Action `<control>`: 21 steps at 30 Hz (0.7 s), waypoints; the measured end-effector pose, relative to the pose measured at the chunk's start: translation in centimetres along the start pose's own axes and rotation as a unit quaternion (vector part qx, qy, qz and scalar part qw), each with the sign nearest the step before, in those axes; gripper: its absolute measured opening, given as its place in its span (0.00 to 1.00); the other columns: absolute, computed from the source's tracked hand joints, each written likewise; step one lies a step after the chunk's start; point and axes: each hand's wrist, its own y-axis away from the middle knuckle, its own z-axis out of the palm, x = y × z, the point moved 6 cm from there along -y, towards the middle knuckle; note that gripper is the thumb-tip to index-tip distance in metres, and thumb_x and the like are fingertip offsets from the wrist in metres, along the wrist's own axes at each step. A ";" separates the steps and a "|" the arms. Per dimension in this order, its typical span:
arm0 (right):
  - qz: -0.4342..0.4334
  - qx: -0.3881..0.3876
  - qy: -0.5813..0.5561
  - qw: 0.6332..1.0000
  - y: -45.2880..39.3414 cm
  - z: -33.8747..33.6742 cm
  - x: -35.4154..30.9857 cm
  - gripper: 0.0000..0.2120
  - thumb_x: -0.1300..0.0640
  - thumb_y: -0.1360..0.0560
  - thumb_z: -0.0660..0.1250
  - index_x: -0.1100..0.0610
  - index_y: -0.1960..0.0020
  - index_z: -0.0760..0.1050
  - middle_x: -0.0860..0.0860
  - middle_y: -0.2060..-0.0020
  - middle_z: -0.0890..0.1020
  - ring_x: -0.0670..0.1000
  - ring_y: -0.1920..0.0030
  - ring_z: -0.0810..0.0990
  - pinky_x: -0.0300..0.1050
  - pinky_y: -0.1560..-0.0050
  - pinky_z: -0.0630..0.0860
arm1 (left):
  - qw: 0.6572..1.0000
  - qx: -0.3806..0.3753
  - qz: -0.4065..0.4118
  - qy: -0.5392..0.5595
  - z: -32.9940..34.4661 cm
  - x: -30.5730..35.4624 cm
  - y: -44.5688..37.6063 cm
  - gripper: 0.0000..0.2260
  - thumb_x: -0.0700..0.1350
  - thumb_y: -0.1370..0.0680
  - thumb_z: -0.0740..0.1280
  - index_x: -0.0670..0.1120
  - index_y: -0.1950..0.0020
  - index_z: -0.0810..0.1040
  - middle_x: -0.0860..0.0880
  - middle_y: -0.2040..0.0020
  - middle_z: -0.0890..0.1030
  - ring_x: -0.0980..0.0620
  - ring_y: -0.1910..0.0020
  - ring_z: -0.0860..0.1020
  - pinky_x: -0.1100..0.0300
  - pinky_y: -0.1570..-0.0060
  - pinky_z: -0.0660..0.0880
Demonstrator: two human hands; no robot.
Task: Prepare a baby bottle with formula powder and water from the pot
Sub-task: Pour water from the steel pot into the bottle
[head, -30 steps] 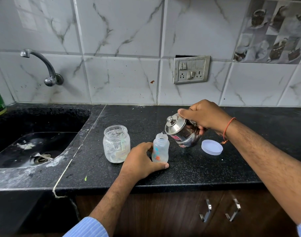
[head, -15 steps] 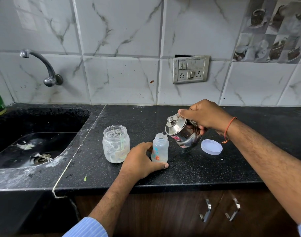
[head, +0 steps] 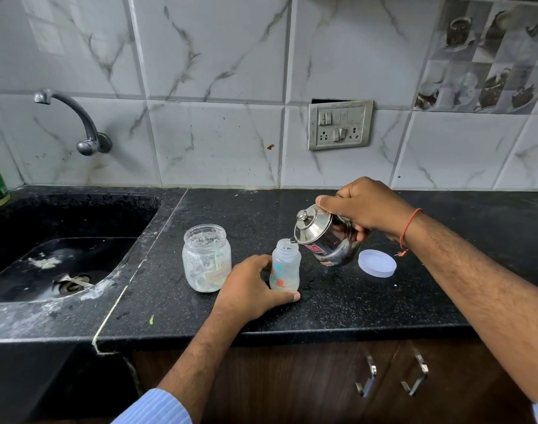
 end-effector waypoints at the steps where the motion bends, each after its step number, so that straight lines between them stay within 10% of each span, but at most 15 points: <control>1: -0.001 0.001 0.004 1.000 0.0 0.0 0.0 0.24 0.39 0.20 0.69 0.54 0.66 0.78 0.49 0.82 0.75 0.50 0.80 0.77 0.36 0.74 0.71 | 1.000 0.000 0.000 0.000 0.0 0.0 0.0 0.36 0.73 0.41 0.83 0.58 0.38 0.84 0.60 0.45 0.85 0.60 0.48 0.84 0.52 0.44 0.84; 21: 0.000 0.001 0.007 1.000 0.3 -0.1 -0.7 0.23 0.40 0.19 0.69 0.56 0.64 0.80 0.49 0.78 0.81 0.48 0.81 0.76 0.38 0.74 0.74 | 1.000 0.005 0.002 -0.013 -0.1 0.1 0.0 0.34 0.70 0.39 0.84 0.58 0.39 0.84 0.60 0.45 0.85 0.61 0.48 0.83 0.56 0.45 0.83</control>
